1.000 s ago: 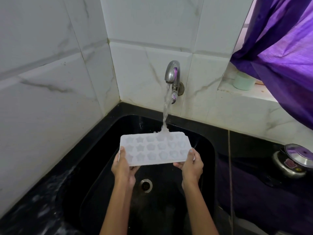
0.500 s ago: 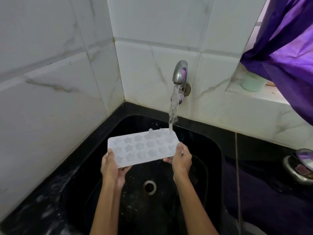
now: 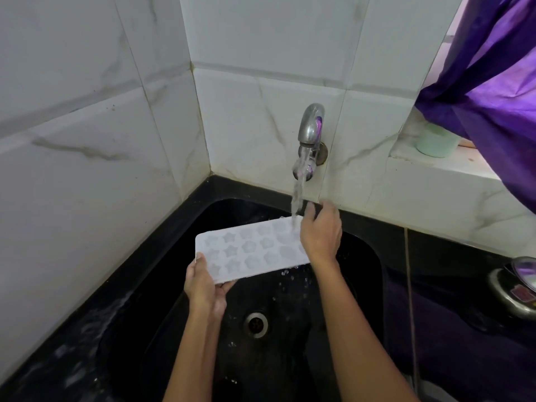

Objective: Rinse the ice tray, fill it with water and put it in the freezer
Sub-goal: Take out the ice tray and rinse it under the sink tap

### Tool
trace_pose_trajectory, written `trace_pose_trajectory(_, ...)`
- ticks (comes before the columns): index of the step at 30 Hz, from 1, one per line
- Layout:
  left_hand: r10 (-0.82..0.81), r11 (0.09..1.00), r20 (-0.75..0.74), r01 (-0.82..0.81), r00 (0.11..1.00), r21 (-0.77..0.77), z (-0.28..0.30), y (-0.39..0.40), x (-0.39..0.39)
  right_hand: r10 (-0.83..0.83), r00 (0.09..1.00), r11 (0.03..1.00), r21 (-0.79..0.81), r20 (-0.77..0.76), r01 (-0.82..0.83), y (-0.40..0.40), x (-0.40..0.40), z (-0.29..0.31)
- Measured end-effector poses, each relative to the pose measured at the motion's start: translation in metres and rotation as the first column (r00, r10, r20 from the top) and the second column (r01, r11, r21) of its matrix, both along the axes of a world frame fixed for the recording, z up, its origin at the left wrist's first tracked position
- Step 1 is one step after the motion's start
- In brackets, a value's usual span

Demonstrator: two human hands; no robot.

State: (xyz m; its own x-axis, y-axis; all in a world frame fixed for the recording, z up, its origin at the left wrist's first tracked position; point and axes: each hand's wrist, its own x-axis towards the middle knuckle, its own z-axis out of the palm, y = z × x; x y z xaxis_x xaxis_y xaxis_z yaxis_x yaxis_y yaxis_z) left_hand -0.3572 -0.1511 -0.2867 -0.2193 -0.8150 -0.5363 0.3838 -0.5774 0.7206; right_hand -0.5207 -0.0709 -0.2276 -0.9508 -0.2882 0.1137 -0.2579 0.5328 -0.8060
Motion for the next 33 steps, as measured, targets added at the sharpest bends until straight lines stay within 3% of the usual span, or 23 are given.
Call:
trace_pose_trajectory(4, -0.048, 0.999, -0.016, 0.048, 0.999, -0.01, 0.003, 0.007, -0.014, 0.092, 0.974, 0.969, -0.245, 0.208, -0.039, -0.029, -0.029, 0.036)
trace_pose_trajectory(11, -0.125, 0.992, -0.014, 0.125, 0.992, -0.016, 0.002, 0.019, -0.027, 0.079, 0.89, 0.943, -0.323, 0.449, 0.079, -0.055, -0.063, 0.053)
trace_pose_trajectory(15, -0.136, 0.991, -0.006, 0.136, 0.991, -0.013, 0.0, 0.022, -0.026, 0.295, 0.701, 0.803, -0.567, 0.649, 0.186, -0.057, -0.074, 0.043)
trace_pose_trajectory(18, -0.14, 0.99, 0.001, 0.14, 0.99, -0.024, -0.002, 0.021, -0.024, 0.506, 0.554, 0.598, -0.732, 0.661, 0.327, -0.053, -0.075, 0.034)
trace_pose_trajectory(20, -0.14, 0.99, 0.001, 0.14, 0.99, -0.029, -0.001, 0.021, -0.023, 0.576, 0.502, 0.51, -0.764, 0.645, 0.396, -0.052, -0.073, 0.034)
trace_pose_trajectory(25, -0.14, 0.989, 0.002, 0.14, 0.99, -0.037, 0.003, 0.024, -0.018, 0.614, 0.418, 0.536, -0.743, 0.669, 0.402, -0.042, -0.069, 0.045)
trace_pose_trajectory(27, -0.137, 0.99, -0.007, 0.137, 0.99, -0.037, 0.006, 0.028, -0.014, 0.568, 0.436, 0.627, -0.71, 0.698, 0.32, -0.032, -0.063, 0.046)
trace_pose_trajectory(28, -0.136, 0.99, -0.008, 0.136, 0.991, -0.04, 0.008, 0.03, -0.012, 0.501, 0.491, 0.705, -0.665, 0.713, 0.247, -0.025, -0.061, 0.044)
trace_pose_trajectory(31, -0.127, 0.991, -0.009, 0.126, 0.992, -0.052, 0.013, 0.037, -0.003, 0.189, 0.803, 0.946, -0.326, 0.565, 0.006, 0.0, -0.051, 0.034)
trace_pose_trajectory(33, -0.112, 0.993, -0.01, 0.111, 0.994, -0.048, 0.016, 0.044, 0.006, 0.137, 0.922, 0.99, -0.085, 0.362, -0.114, 0.027, -0.04, 0.03)
